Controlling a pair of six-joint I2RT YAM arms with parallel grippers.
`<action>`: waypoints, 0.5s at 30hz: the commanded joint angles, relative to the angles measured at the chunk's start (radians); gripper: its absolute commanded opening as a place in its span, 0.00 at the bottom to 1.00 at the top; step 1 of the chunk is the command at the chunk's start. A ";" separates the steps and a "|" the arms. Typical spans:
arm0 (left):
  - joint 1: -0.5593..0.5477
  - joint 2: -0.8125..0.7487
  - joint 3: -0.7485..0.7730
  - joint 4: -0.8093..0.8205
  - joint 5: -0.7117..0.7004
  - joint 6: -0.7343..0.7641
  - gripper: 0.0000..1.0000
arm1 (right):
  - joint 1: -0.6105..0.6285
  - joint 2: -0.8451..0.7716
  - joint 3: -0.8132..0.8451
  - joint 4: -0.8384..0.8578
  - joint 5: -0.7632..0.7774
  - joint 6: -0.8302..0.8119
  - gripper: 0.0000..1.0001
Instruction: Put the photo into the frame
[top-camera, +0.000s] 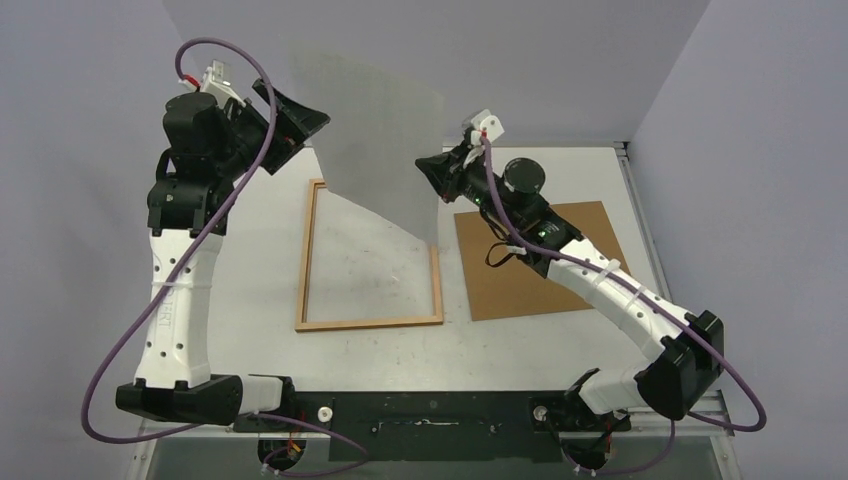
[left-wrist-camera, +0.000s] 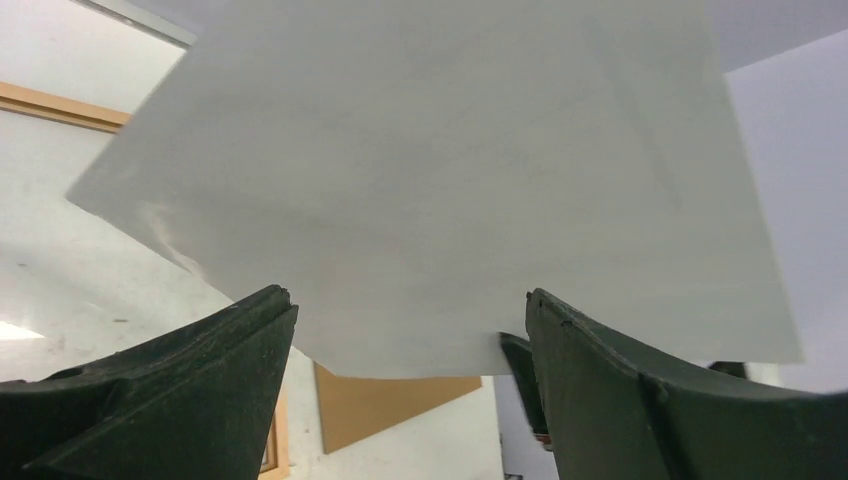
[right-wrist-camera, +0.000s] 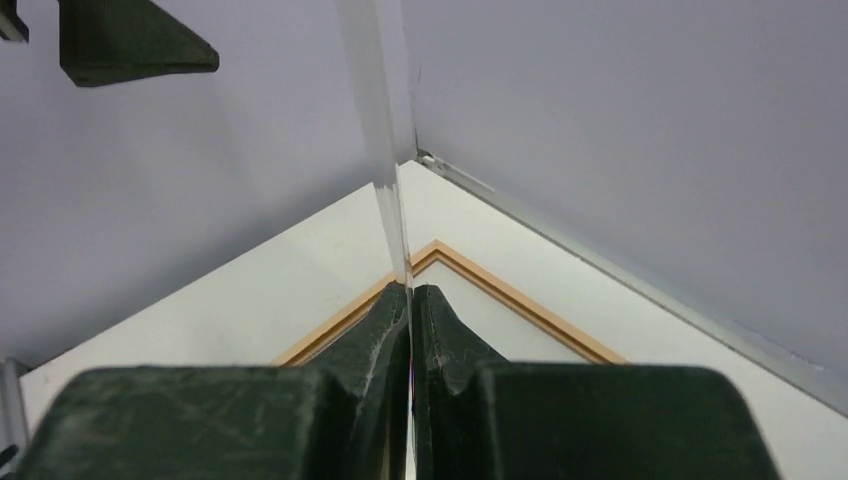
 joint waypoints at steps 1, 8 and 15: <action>0.014 -0.033 0.041 -0.062 -0.089 0.141 0.84 | -0.015 -0.023 0.150 -0.188 0.015 0.187 0.00; 0.015 -0.067 0.019 -0.124 -0.195 0.251 0.84 | -0.021 0.072 0.377 -0.430 -0.113 0.342 0.00; 0.017 -0.084 -0.067 -0.194 -0.329 0.329 0.83 | -0.032 0.189 0.538 -0.662 -0.113 0.483 0.00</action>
